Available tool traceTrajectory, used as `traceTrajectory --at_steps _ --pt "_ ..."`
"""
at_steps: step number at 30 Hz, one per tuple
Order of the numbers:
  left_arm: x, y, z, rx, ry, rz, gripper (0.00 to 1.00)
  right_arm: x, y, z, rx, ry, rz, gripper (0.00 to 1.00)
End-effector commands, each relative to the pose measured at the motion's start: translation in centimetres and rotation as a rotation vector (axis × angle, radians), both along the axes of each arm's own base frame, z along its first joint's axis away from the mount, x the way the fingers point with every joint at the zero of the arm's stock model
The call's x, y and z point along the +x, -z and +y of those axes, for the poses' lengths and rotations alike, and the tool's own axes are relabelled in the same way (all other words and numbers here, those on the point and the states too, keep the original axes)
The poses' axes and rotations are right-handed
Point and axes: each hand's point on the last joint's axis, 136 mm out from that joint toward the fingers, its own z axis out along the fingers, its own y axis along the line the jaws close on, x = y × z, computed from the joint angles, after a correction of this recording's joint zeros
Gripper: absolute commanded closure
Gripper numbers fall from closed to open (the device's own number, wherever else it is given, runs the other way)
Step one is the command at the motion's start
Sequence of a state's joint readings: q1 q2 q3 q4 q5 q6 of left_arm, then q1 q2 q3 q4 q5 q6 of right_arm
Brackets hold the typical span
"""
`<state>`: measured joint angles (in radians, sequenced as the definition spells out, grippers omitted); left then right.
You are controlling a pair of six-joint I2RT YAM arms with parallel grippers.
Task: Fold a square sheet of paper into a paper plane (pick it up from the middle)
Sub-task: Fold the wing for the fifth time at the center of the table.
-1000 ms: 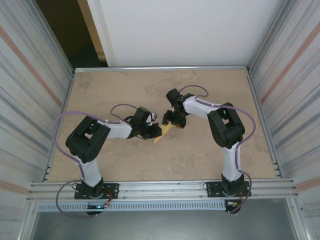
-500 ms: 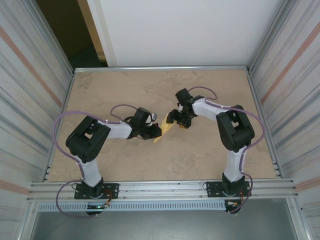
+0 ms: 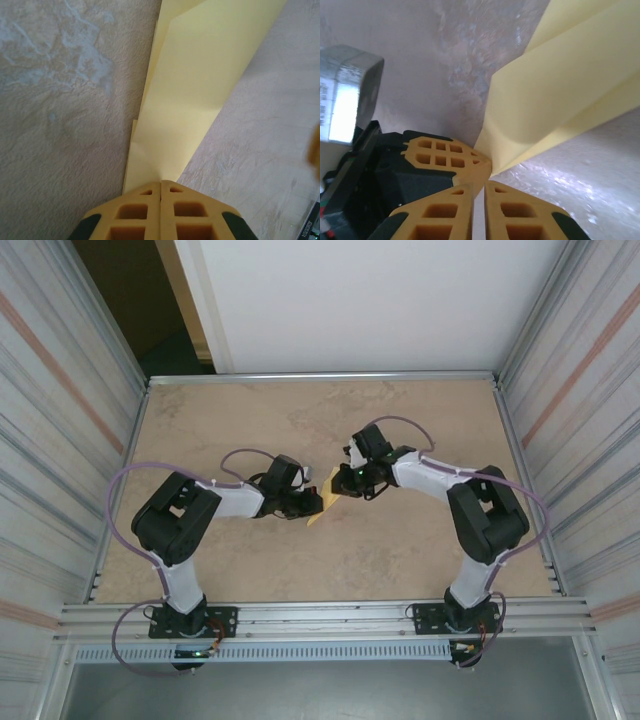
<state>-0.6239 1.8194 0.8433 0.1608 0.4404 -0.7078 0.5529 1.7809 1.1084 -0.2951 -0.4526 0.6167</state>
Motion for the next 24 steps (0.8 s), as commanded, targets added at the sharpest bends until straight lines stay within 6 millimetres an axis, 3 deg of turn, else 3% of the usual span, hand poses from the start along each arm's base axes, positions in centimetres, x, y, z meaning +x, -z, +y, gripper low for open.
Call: traceTrajectory --at_steps 1,9,24 --pt "-1.7 2.7 1.8 0.103 -0.015 0.072 0.97 0.5 0.7 1.4 0.015 -0.034 0.003 0.89" --pt "-1.8 2.9 1.8 0.104 -0.016 0.075 0.97 1.5 2.5 2.2 -0.003 -0.049 0.032 0.92" --pt "-1.8 2.5 1.7 0.096 -0.017 0.073 0.97 1.7 6.4 -0.4 -0.079 -0.019 0.102 0.92"
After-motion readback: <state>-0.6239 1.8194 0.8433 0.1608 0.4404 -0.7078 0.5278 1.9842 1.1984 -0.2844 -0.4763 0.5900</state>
